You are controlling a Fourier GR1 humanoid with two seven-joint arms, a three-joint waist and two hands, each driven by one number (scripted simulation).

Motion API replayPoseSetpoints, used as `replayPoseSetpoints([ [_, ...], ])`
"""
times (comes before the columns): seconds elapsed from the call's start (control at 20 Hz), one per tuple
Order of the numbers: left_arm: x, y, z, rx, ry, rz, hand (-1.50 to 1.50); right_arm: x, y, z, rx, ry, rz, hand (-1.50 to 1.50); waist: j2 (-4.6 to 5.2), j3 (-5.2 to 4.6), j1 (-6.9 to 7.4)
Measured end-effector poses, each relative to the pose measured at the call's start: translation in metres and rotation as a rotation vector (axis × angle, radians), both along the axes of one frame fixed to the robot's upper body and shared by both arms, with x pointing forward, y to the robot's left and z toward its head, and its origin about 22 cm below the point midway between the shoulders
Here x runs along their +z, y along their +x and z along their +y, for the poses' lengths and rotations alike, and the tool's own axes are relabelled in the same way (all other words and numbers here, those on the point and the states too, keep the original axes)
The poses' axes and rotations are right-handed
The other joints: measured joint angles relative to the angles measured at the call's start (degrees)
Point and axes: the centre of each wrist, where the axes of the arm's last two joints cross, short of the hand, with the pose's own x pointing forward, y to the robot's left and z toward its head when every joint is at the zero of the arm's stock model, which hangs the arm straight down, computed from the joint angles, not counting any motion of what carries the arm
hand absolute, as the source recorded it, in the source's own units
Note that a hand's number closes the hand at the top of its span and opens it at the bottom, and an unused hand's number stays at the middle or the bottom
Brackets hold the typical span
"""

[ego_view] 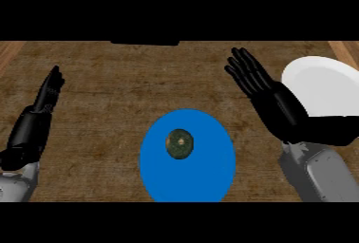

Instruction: Pick the squash from the plate and place it in the plate

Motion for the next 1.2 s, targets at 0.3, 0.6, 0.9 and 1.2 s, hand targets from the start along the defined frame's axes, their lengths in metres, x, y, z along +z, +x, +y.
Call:
replayPoseSetpoints([
  [0.3, -0.057, -0.019, -0.011, 0.067, -0.198, 0.349, 0.00, 0.036, 0.028, 0.001, -0.026, -0.042, -0.122, 1.50, 0.69, 1.44, 0.47],
  [0.6, -0.089, -0.036, -0.035, 0.050, -0.367, 0.589, 0.00, 0.023, 0.047, -0.025, -0.351, -0.229, -0.223, -1.50, 0.69, 1.67, -0.05],
  [0.9, -0.092, -0.039, -0.048, 0.046, -0.417, 0.628, 0.00, -0.014, 0.057, -0.027, -0.374, -0.178, -0.270, -1.50, 0.13, 2.11, -0.36],
  [1.2, -0.092, -0.038, -0.048, 0.061, -0.429, 0.651, 0.00, -0.006, 0.055, -0.038, -0.276, -0.398, -0.282, -1.50, -0.21, 2.16, -0.84],
])
